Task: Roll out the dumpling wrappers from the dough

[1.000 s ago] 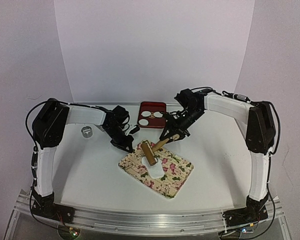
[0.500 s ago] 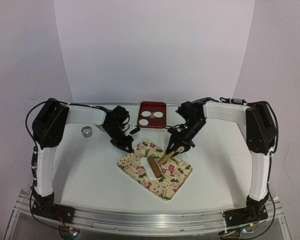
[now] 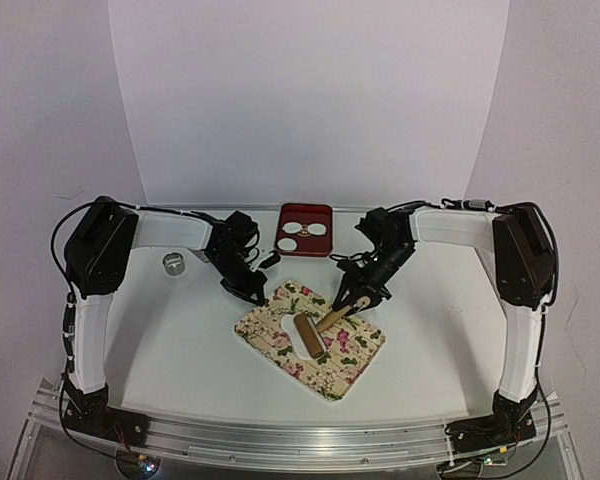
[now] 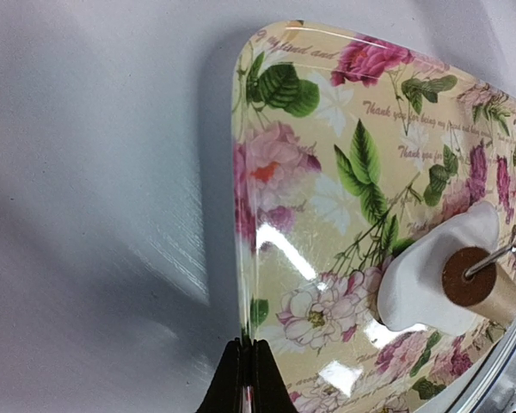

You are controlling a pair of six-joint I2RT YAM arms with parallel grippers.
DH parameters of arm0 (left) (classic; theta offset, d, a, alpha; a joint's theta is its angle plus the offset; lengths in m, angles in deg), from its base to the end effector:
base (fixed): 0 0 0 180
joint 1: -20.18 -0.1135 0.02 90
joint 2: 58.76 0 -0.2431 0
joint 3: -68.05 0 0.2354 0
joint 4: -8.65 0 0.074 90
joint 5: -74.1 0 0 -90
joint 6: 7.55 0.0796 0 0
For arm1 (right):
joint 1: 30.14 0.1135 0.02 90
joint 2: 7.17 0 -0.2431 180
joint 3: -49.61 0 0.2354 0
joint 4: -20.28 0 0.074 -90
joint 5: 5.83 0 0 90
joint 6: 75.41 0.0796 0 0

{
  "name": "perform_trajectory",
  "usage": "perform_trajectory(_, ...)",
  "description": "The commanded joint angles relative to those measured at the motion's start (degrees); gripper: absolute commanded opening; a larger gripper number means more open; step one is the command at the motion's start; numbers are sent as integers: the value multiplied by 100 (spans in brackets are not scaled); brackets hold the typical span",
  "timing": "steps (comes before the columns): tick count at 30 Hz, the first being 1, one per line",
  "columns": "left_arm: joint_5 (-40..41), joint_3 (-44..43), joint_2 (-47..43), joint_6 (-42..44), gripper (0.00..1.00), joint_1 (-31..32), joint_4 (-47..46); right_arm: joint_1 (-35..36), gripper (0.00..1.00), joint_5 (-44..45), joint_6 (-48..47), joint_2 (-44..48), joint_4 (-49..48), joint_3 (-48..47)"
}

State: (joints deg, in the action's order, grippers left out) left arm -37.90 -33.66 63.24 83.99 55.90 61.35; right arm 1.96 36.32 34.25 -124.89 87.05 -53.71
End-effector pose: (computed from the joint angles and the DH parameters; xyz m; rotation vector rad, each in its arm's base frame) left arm 0.3178 -0.2652 0.0967 1.0056 2.7193 -0.6658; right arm 0.2911 0.2523 0.1443 0.3807 -2.6479 -1.1573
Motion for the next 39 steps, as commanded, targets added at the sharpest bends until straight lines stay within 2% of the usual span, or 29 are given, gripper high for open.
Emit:
perform_trajectory(1,244,62,57,210,0,-13,281,-88,0,2227,87,-556,682,478)
perform_trajectory(6,247,29,87,171,0,-9,268,377,0,2135,417,-963,482,315)
perform_trajectory(12,232,102,46,119,0,-8,209,-402,0,2516,66,-407,629,679)
perform_trajectory(14,229,135,14,104,0,-11,197,-431,0,2456,-23,-491,693,641)
perform_trajectory(22,249,238,-29,34,0,-12,182,327,0,2125,221,-1226,468,243)
perform_trajectory(30,252,296,-113,-45,0,-7,145,-579,0,2690,-205,-650,649,564)
perform_trajectory(33,283,318,-146,-40,0,-13,167,-436,0,2429,-112,-906,584,521)
perform_trajectory(36,284,366,-171,-39,0,-13,167,18,0,2324,72,-1191,482,329)
perform_trajectory(39,290,409,-175,-41,0,-13,154,217,0,2566,212,-1300,489,323)
